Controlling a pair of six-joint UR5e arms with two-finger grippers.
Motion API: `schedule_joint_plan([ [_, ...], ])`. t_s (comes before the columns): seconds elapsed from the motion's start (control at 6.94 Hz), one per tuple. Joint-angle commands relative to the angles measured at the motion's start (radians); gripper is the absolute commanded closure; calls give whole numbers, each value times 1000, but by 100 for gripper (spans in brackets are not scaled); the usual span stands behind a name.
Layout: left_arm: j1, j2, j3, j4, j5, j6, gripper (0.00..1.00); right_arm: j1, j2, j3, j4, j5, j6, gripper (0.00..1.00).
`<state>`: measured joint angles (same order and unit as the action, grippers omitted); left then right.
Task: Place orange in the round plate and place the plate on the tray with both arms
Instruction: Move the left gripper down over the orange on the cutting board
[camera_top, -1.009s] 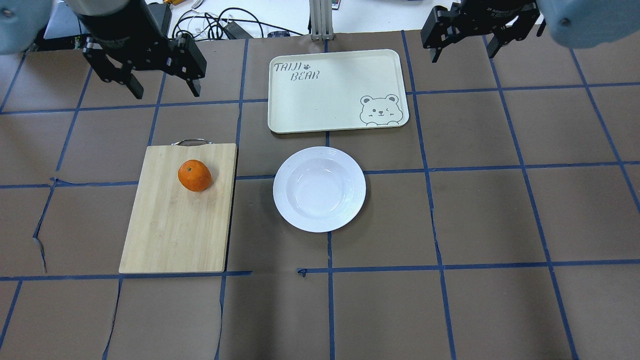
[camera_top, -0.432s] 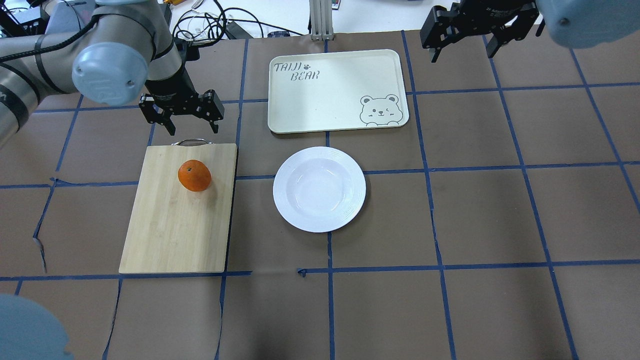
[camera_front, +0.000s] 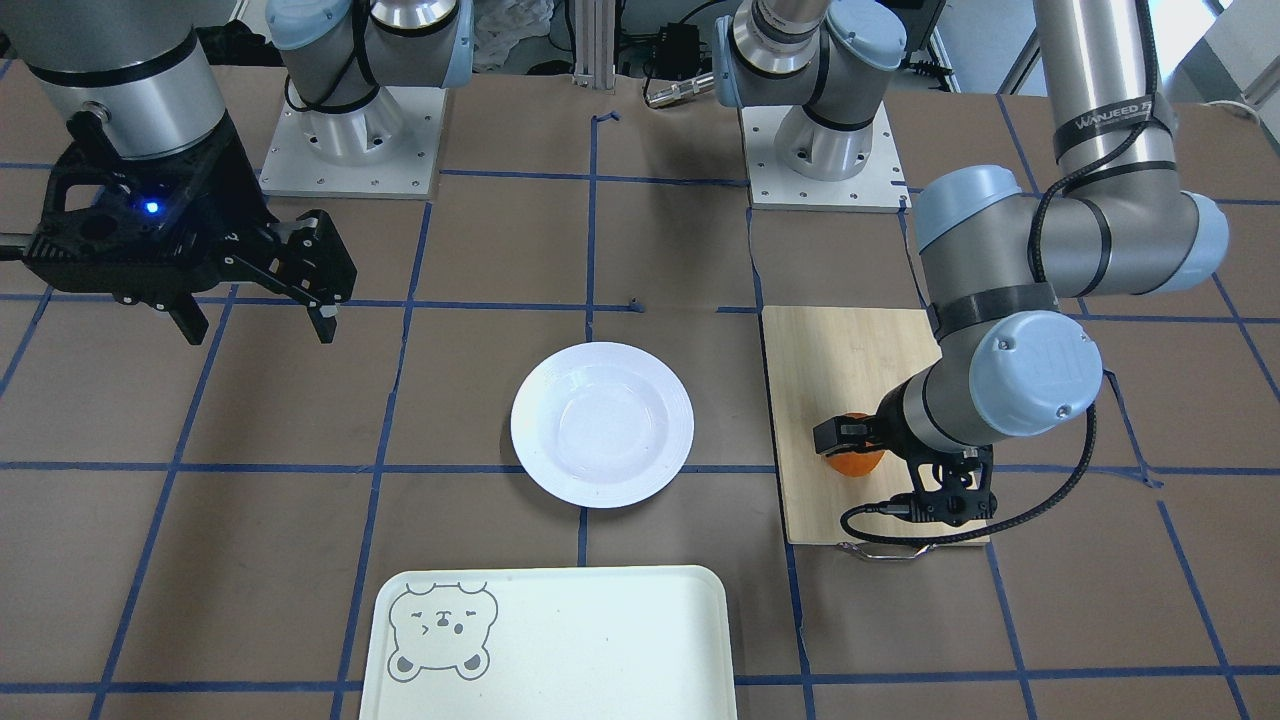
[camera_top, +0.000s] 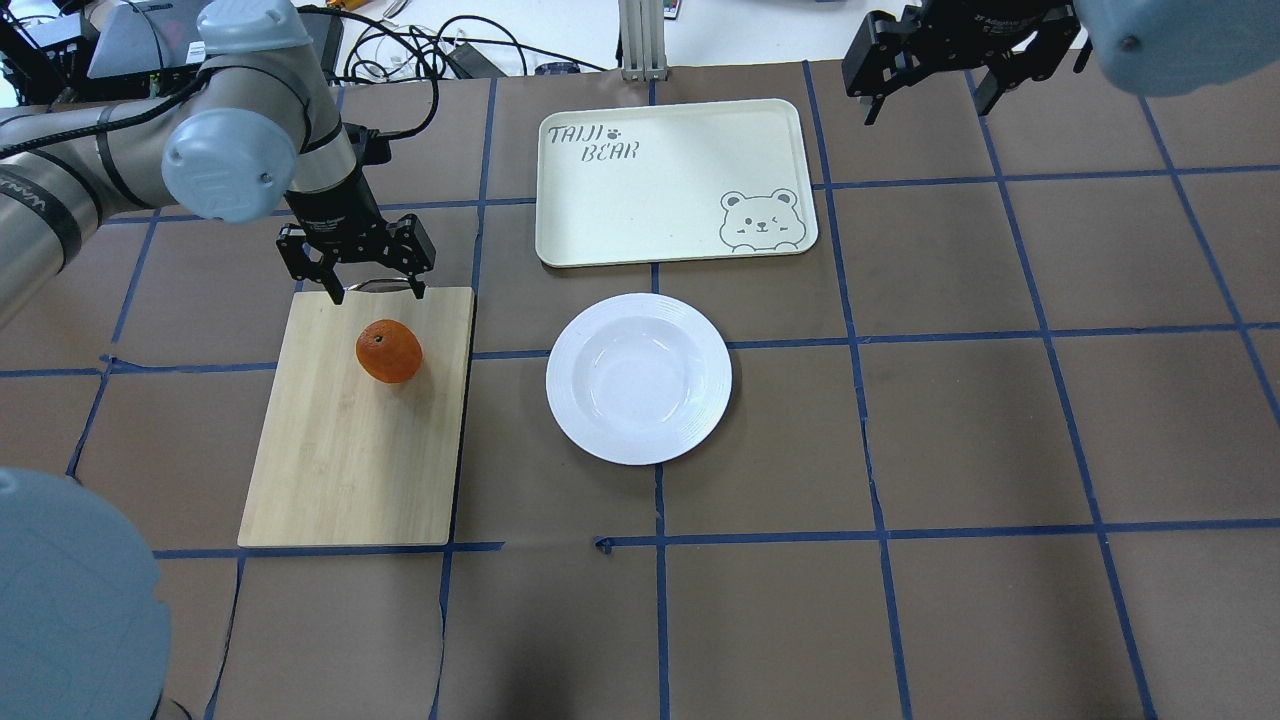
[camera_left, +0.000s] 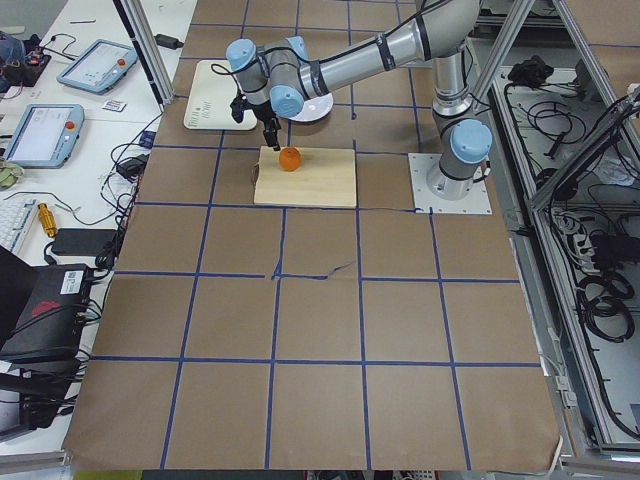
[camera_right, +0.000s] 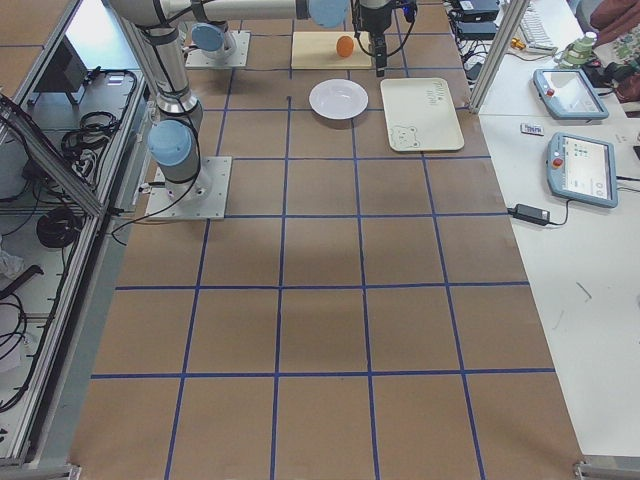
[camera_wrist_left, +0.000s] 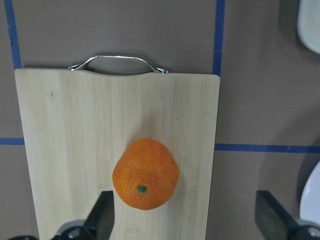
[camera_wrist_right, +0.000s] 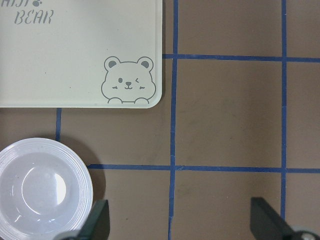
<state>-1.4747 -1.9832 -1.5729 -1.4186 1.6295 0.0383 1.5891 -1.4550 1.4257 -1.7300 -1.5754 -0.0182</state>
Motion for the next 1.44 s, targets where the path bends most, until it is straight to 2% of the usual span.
schedule_joint_plan([
  [0.0,2,-37,-19,-3,13,2,0,6,-1,-10,1,0,-9,0],
  [0.43,2,-84,-26,10,23,3,0,3,7,-2,17,-9,-8,0],
  [0.86,2,-91,-24,-2,20,-3,0,2,12,-14,17,-8,-2,0],
  [1.01,2,-92,-27,-2,21,-3,89,-1,12,-19,14,-9,3,0],
  [1.15,2,-91,-27,-2,24,2,100,-3,4,-28,17,-11,6,0],
  [1.3,2,-89,-23,-3,24,2,100,-3,2,-31,17,-11,9,0],
])
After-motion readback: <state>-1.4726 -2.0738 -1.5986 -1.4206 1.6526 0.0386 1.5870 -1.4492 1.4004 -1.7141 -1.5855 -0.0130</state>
